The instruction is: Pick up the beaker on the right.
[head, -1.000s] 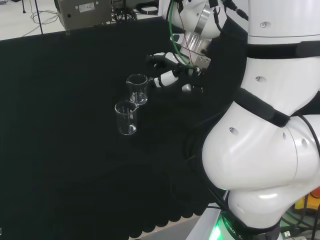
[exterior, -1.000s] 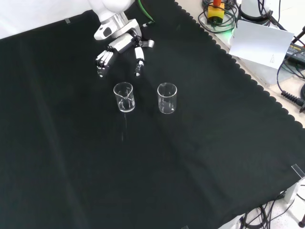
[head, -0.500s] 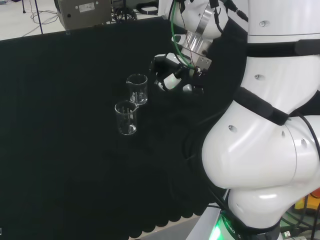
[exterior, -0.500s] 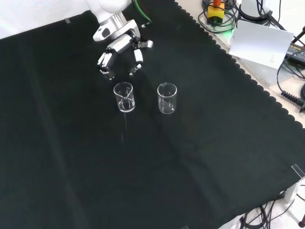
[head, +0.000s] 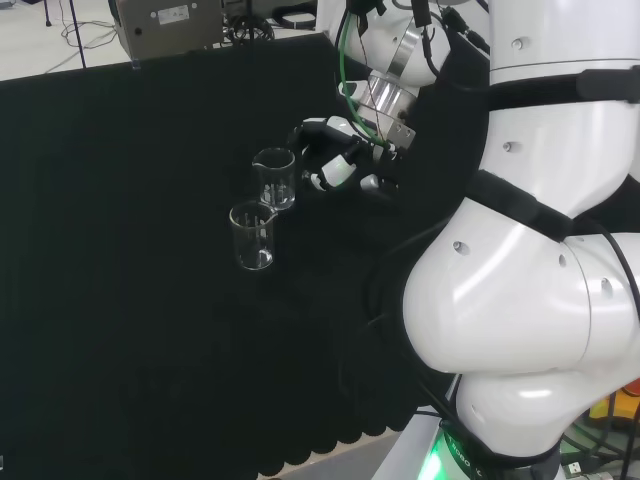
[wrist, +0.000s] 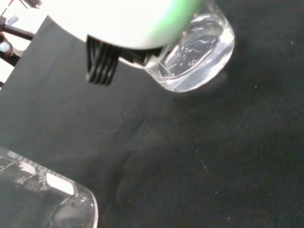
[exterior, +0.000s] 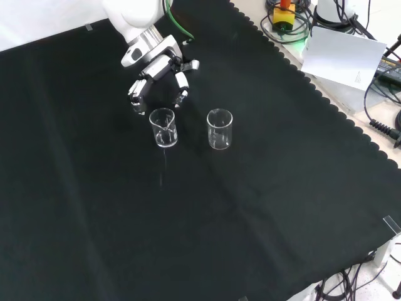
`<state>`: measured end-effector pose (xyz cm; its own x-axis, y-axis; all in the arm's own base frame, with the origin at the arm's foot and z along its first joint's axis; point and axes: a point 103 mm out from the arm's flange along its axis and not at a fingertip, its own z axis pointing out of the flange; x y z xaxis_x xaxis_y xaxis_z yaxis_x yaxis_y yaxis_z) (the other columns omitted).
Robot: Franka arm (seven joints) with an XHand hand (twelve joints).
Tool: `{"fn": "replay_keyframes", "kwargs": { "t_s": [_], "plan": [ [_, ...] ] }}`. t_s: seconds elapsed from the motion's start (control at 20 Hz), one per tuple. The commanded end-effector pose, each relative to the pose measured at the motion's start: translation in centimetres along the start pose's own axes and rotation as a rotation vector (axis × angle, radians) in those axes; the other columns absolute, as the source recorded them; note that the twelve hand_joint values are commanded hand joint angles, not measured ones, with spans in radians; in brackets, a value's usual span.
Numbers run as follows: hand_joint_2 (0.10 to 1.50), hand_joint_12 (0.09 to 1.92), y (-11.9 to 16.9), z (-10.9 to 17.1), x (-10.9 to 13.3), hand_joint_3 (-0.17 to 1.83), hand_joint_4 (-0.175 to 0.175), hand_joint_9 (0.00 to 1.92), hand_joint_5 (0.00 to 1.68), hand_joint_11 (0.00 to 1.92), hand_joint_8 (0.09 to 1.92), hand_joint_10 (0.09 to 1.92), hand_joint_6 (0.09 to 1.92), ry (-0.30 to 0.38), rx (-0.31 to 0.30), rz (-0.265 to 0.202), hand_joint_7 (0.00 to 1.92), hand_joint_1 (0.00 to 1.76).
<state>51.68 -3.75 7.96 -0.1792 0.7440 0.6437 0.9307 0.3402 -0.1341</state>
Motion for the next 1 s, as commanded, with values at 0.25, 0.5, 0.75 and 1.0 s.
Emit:
{"fn": "replay_keyframes", "kwargs": {
  "t_s": [0.25, 0.5, 0.75, 1.0],
  "plan": [
    [0.44, 1.41, 0.9, 1.4, 0.2, 0.75, -0.095, 0.37, 0.26, 0.09, 0.8, 0.74, 0.2, 0.094, 0.019, -0.046, 0.15, 0.96],
    [0.45, 1.42, 1.6, 2.3, 0.3, 0.71, -0.094, 0.37, 0.27, 0.08, 0.79, 0.73, 0.13, 0.143, 0.028, -0.063, 0.15, 0.94],
    [0.47, 1.41, 2.3, 2.5, -0.5, 0.68, -0.092, 0.41, 0.32, 0.1, 0.79, 0.72, 0.11, 0.223, -0.026, -0.063, 0.22, 0.92],
    [0.48, 1.4, 2.7, 2.3, -2.0, 0.65, -0.086, 0.48, 0.4, 0.14, 0.78, 0.7, 0.13, 0.249, -0.035, -0.069, 0.33, 0.93]
  ]
}}
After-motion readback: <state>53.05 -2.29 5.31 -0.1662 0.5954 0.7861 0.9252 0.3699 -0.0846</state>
